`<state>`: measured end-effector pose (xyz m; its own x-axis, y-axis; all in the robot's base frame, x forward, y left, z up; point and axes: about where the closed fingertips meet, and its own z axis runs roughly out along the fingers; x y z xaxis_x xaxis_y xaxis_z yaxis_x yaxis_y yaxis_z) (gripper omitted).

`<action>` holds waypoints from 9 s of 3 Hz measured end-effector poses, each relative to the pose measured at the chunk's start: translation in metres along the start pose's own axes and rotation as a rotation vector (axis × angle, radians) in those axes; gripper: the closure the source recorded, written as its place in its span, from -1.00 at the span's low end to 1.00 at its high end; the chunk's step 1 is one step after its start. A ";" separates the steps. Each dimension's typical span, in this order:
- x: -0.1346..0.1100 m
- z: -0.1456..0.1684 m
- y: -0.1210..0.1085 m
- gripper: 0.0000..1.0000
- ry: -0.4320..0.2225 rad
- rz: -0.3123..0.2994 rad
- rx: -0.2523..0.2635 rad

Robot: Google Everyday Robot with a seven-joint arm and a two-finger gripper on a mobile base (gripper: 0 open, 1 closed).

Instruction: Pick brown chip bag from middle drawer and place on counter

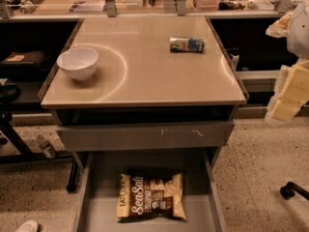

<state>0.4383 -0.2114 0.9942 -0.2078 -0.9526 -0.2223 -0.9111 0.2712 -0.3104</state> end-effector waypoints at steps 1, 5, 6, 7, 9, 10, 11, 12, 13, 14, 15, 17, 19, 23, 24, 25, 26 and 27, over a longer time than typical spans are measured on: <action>0.000 0.006 0.003 -1.00 0.003 -0.005 0.019; -0.010 0.087 0.061 -1.00 -0.068 -0.062 -0.093; -0.012 0.150 0.102 -1.00 -0.121 -0.112 -0.127; 0.006 0.232 0.141 -1.00 -0.115 -0.132 -0.202; 0.020 0.281 0.167 -1.00 -0.104 -0.138 -0.253; 0.022 0.320 0.178 -1.00 -0.130 -0.107 -0.297; 0.031 0.394 0.190 -1.00 -0.163 -0.053 -0.353; 0.028 0.470 0.205 -1.00 -0.266 -0.019 -0.388; 0.028 0.469 0.205 -1.00 -0.268 -0.019 -0.383; 0.018 0.477 0.205 -1.00 -0.294 -0.043 -0.357; 0.000 0.495 0.193 -1.00 -0.379 -0.093 -0.282; -0.008 0.547 0.200 -1.00 -0.501 -0.139 -0.261; -0.008 0.606 0.211 -1.00 -0.501 -0.117 -0.330; -0.009 0.607 0.211 0.78 -0.502 -0.118 -0.331; -0.010 0.603 0.210 1.00 -0.502 -0.118 -0.331; -0.018 0.583 0.211 1.00 -0.520 -0.157 -0.340; -0.025 0.543 0.206 1.00 -0.534 -0.204 -0.304; -0.028 0.502 0.199 1.00 -0.543 -0.231 -0.259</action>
Offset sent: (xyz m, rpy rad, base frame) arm 0.0047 -0.0125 -0.0723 0.0429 0.1038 -0.0333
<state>0.4415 -0.0620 0.4748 0.1514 -0.7587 -0.6336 -0.9814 -0.0389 -0.1880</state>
